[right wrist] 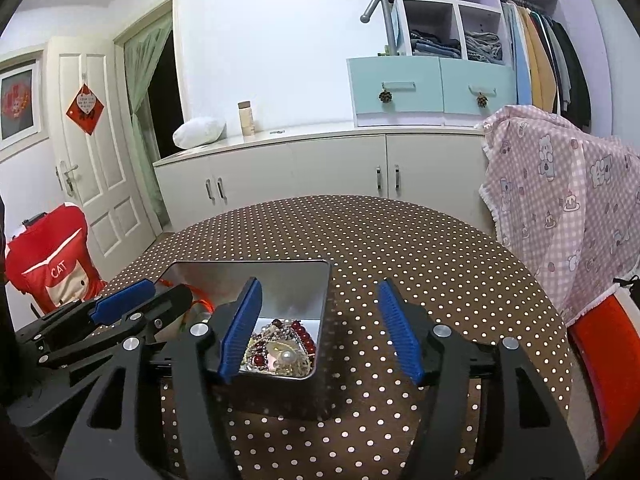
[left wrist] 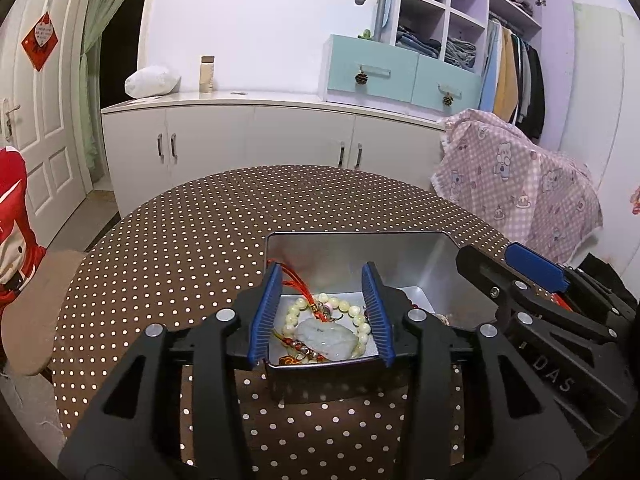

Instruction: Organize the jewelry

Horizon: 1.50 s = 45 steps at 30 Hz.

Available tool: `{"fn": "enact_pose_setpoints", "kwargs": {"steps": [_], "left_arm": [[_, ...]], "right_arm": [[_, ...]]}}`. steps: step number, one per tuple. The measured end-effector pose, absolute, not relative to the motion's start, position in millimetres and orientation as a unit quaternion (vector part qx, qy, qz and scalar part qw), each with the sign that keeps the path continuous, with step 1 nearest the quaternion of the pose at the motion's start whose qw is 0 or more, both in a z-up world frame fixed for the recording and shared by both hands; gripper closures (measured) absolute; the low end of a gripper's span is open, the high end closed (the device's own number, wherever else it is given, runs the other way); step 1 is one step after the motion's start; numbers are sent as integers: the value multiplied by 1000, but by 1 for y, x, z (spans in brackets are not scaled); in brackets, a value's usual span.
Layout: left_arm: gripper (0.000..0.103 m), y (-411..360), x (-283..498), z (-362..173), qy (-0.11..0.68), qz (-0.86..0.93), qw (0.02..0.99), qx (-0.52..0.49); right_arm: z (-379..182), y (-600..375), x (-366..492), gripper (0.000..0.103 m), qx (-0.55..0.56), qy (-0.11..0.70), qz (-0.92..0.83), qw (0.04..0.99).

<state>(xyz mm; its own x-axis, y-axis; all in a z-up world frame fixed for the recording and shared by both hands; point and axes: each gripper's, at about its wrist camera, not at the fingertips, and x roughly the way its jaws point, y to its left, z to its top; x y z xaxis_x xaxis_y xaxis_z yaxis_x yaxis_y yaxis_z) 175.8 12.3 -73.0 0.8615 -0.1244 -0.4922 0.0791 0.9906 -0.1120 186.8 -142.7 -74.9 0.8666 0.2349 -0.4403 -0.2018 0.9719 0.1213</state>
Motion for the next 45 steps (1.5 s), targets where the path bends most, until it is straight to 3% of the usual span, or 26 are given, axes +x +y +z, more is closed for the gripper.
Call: {"fn": "enact_pose_setpoints", "kwargs": {"steps": [11,13,16,45], "left_arm": [[51,13,171,-71,242,-45,968,-39],[38,15,170,-71,239,-24,970,-40],[34,19,170,-70,237,-33,970,-54],[21,11,111,-42,188,-12,982,-11]], "right_arm": [[-73,-152,182,36,58,217,103,969],[-72,-154,181,36,63,215,101,969],[-70,-156,178,31,68,205,100,971],[-46,-166,116,11,12,148,74,986]]}}
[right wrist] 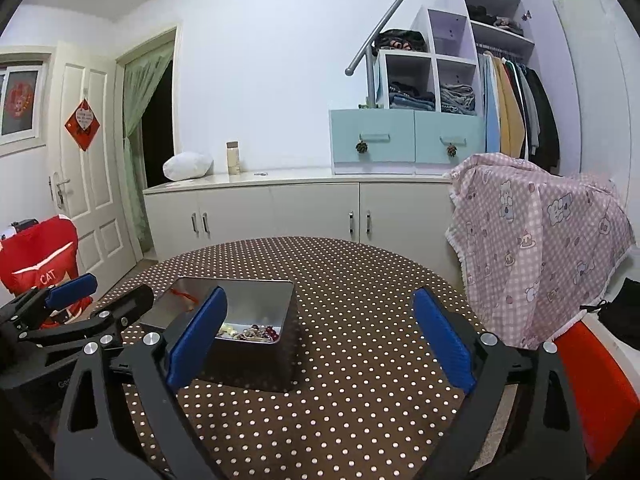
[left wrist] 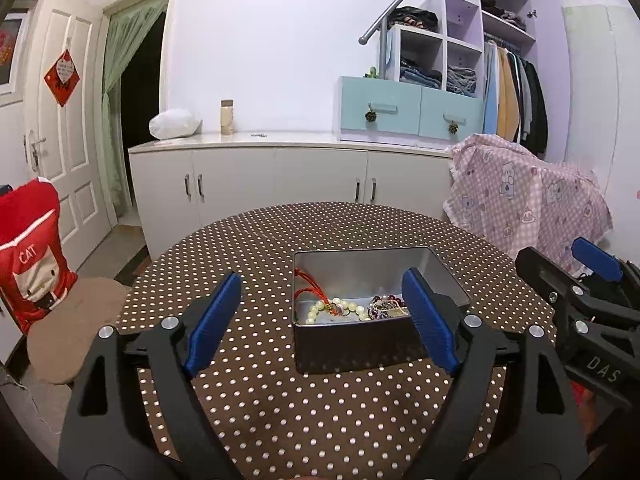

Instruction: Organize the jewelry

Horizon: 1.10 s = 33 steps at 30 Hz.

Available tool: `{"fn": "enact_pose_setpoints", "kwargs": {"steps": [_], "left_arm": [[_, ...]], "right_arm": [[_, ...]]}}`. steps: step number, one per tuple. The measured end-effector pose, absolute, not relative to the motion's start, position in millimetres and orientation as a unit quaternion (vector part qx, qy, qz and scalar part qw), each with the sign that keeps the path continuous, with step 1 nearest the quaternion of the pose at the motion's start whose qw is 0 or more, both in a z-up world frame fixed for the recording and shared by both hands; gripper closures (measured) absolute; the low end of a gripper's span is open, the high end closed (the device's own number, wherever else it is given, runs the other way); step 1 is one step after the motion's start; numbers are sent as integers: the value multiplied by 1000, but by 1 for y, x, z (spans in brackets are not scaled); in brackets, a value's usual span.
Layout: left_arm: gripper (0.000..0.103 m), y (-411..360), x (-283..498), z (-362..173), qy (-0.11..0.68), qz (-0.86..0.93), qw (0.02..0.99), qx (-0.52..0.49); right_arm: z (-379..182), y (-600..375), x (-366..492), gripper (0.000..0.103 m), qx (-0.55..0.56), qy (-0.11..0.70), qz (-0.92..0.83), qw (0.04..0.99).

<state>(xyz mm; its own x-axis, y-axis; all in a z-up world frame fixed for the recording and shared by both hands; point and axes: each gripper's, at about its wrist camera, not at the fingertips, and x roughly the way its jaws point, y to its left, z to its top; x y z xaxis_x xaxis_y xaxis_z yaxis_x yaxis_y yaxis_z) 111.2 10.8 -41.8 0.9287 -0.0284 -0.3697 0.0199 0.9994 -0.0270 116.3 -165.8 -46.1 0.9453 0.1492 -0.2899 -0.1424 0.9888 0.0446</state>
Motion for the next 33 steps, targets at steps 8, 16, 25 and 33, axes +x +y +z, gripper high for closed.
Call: {"fn": "enact_pose_setpoints", "kwargs": {"steps": [8,16,25,33], "left_arm": [[21,6,86,-27,189,-32,981,-13],[18,1,67,-14,167,-40,985,-8],[18,-1,46,-3,144,-24,989,0],[18,-1,31,2,135,-24,991,3]], "right_arm": [[-29,-165,91,9,-5,130,90,987],[-13,-168,69,8,-12,104,89,991],[-10,-165,58,8,-16,96,90,991],[-7,-166,46,8,-12,85,90,992]]}}
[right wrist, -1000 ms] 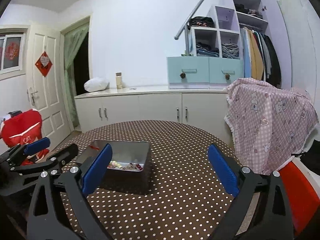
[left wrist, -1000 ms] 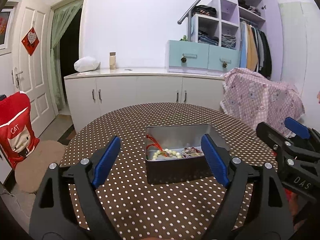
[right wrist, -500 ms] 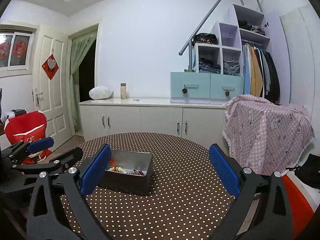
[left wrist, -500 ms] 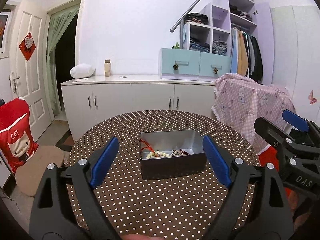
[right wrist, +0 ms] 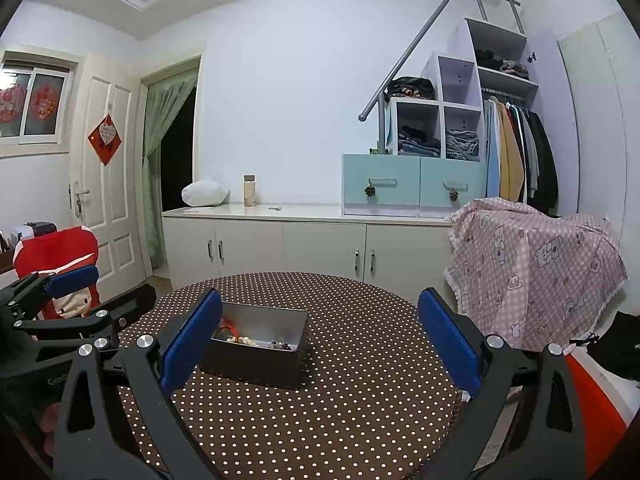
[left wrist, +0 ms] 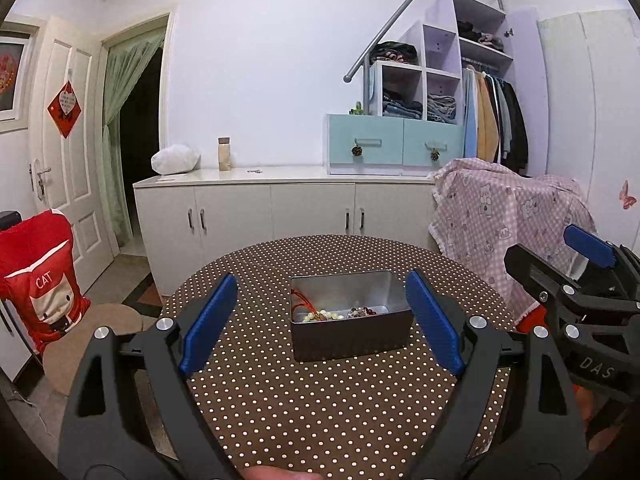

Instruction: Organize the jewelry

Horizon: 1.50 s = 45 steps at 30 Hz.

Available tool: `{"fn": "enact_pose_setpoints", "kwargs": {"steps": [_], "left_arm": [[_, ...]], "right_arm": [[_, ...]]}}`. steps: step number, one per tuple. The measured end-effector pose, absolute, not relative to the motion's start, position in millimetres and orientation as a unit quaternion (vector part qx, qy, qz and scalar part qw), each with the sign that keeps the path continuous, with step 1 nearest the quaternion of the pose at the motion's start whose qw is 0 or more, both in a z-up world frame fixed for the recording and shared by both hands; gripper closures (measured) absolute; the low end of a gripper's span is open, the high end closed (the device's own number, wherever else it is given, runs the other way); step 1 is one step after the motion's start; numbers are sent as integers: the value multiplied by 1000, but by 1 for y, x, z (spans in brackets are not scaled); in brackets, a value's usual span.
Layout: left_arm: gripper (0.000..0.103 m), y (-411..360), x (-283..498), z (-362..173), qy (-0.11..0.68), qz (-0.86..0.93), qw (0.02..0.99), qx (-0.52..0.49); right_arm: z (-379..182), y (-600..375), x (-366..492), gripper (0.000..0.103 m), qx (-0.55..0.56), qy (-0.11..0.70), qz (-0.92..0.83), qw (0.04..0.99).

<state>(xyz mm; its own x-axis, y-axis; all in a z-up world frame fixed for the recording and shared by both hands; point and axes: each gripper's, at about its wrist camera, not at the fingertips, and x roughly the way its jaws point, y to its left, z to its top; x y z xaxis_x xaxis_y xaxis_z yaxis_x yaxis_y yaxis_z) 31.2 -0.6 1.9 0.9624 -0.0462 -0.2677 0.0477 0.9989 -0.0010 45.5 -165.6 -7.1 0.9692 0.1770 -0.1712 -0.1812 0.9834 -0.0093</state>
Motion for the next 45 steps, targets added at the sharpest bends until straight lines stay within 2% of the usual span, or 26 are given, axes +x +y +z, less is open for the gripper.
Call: {"fn": "enact_pose_setpoints", "kwargs": {"steps": [45], "left_arm": [[18,3,15,1,130,-21,991,4]], "right_arm": [[-9,-166,32,8,-7,86,90,992]]}}
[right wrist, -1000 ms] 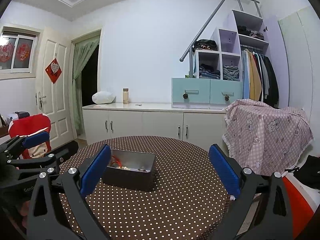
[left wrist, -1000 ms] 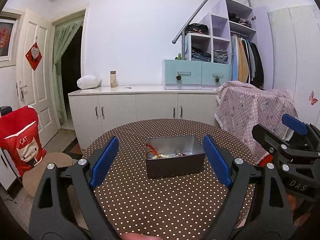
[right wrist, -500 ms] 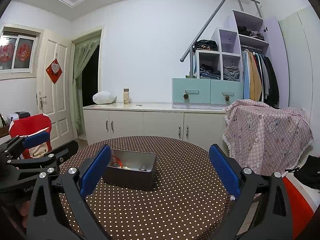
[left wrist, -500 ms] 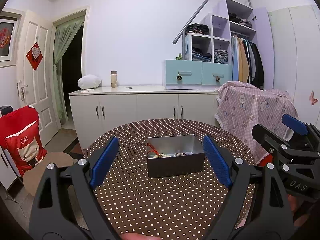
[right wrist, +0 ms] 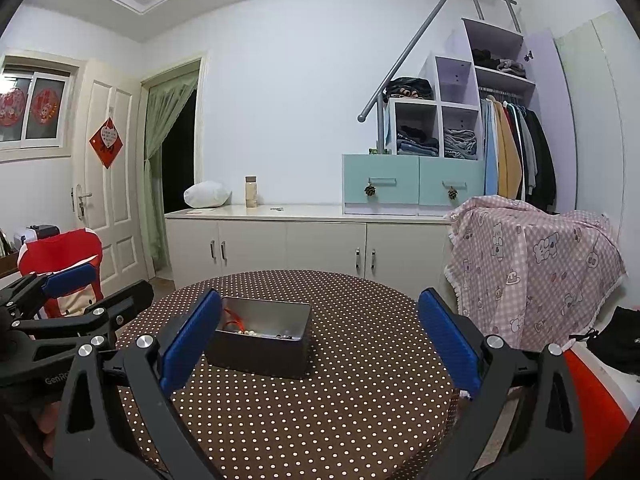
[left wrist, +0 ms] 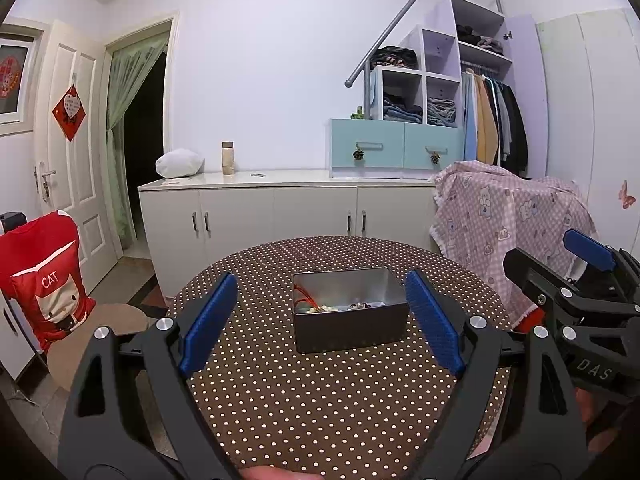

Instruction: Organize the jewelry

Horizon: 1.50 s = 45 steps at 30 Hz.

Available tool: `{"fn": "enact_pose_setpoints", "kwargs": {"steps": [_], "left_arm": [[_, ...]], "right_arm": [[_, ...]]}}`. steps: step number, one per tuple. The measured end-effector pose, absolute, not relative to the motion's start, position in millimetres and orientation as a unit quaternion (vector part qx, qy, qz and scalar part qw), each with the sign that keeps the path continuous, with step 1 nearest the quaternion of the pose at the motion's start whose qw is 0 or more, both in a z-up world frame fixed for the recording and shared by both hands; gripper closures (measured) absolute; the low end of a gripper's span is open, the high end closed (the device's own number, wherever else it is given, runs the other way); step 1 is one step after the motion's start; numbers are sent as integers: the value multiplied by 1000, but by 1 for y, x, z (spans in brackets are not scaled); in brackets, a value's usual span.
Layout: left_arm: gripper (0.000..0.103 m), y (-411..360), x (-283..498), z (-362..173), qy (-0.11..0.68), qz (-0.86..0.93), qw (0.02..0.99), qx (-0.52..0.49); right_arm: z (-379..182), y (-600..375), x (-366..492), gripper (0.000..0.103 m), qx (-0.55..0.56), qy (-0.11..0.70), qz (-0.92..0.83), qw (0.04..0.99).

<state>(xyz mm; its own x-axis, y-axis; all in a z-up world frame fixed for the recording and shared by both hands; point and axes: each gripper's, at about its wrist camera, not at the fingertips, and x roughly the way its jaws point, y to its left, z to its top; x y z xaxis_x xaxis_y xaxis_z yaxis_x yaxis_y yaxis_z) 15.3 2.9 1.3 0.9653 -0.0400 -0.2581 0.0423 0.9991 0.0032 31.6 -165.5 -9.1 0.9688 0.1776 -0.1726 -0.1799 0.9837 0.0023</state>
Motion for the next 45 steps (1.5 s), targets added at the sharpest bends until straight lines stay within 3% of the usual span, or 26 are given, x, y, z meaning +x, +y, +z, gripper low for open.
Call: {"fn": "enact_pose_setpoints", "kwargs": {"steps": [45], "left_arm": [[18,1,9,8,130,-15,991,13]], "right_arm": [[-9,-173,25,8,4,90,88,992]]}}
